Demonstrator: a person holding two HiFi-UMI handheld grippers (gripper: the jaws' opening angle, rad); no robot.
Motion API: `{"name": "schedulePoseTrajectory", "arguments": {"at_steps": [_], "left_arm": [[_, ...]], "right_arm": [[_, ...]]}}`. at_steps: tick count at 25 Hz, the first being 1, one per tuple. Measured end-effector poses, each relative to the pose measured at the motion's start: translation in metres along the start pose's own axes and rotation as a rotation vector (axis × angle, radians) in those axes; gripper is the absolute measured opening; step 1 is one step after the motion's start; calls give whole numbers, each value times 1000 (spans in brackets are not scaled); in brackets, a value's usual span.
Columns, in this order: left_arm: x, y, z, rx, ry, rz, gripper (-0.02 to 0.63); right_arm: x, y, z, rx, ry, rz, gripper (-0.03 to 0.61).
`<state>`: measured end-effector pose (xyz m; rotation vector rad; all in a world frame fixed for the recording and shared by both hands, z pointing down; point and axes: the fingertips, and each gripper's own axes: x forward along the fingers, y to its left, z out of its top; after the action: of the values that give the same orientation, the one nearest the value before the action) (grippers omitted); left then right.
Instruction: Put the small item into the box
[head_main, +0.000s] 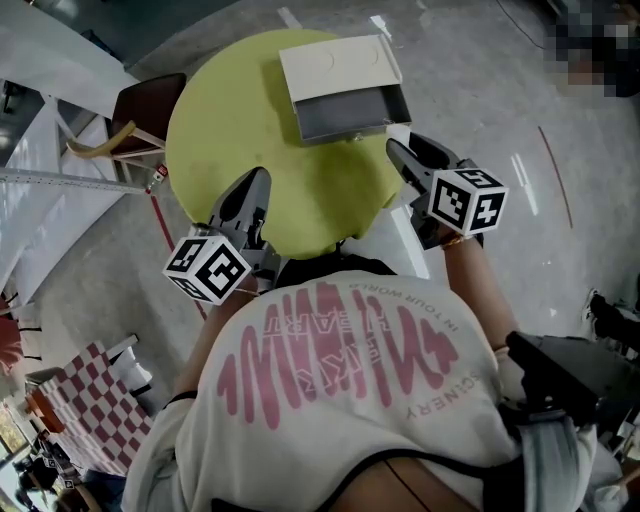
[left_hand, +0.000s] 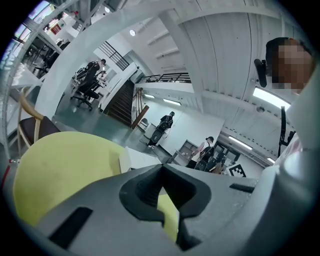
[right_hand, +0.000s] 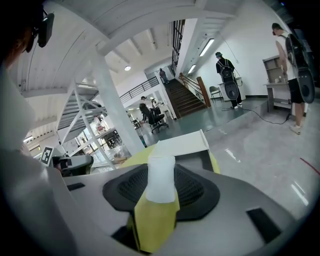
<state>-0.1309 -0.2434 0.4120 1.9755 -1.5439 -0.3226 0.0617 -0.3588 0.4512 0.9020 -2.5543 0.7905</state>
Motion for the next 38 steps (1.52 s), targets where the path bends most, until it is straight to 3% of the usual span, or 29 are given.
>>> {"name": "schedulePoseTrajectory", "arguments": {"at_steps": [20, 38], "left_arm": [[17, 70, 36, -68, -23, 112, 6], [19, 100, 32, -122, -37, 178, 6]], "right_arm": [[101, -1, 9, -16, 149, 60, 164], [143, -18, -11, -403, 423, 60, 164]]}}
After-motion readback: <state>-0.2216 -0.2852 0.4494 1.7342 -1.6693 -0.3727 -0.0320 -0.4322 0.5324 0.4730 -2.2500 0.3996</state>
